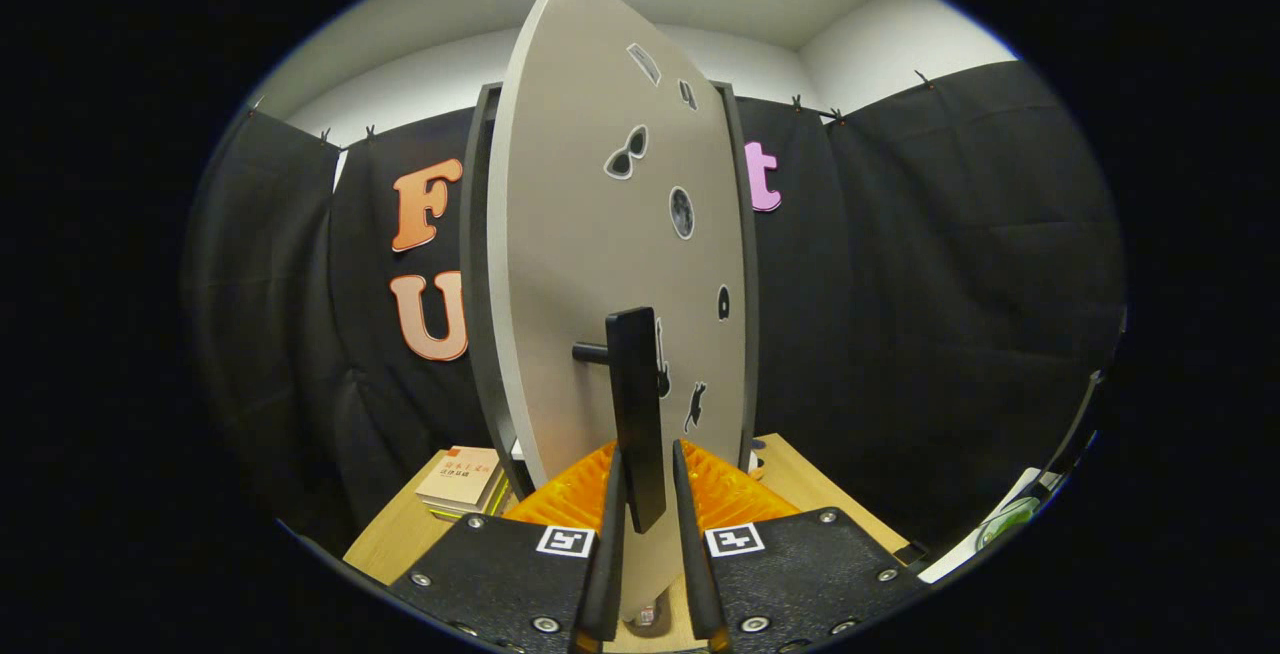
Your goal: Open the shoe cabinet door, grab the shoes and put them into the shoe cabinet, then close the shoe cabinet door.
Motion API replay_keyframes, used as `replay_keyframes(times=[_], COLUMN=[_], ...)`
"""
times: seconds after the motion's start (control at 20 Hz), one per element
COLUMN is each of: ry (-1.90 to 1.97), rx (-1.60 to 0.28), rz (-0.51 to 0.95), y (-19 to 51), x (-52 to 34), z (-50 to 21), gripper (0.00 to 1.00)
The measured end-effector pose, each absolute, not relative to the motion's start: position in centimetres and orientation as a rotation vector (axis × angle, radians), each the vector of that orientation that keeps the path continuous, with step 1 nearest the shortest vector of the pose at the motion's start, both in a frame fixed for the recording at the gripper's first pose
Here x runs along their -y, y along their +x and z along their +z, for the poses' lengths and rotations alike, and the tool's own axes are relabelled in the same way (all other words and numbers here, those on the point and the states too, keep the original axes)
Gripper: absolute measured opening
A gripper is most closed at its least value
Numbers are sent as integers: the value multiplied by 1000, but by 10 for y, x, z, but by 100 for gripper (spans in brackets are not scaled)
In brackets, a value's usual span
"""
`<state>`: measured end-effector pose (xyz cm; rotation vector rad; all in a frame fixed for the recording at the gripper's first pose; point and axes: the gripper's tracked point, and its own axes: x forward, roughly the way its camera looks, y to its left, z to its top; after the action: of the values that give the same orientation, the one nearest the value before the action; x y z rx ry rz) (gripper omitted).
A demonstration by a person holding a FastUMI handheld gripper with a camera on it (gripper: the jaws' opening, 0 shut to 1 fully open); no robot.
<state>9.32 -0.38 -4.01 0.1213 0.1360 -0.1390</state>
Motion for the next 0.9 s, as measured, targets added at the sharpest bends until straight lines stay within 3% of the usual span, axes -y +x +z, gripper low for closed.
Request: replay_keyframes(times=[0.55, 0.9], ry=[102, 136], rx=[-131, -135], rz=[-225, -186], y=[75, 70], x=[77, 113], z=[-47, -58], gripper=[27, 26])
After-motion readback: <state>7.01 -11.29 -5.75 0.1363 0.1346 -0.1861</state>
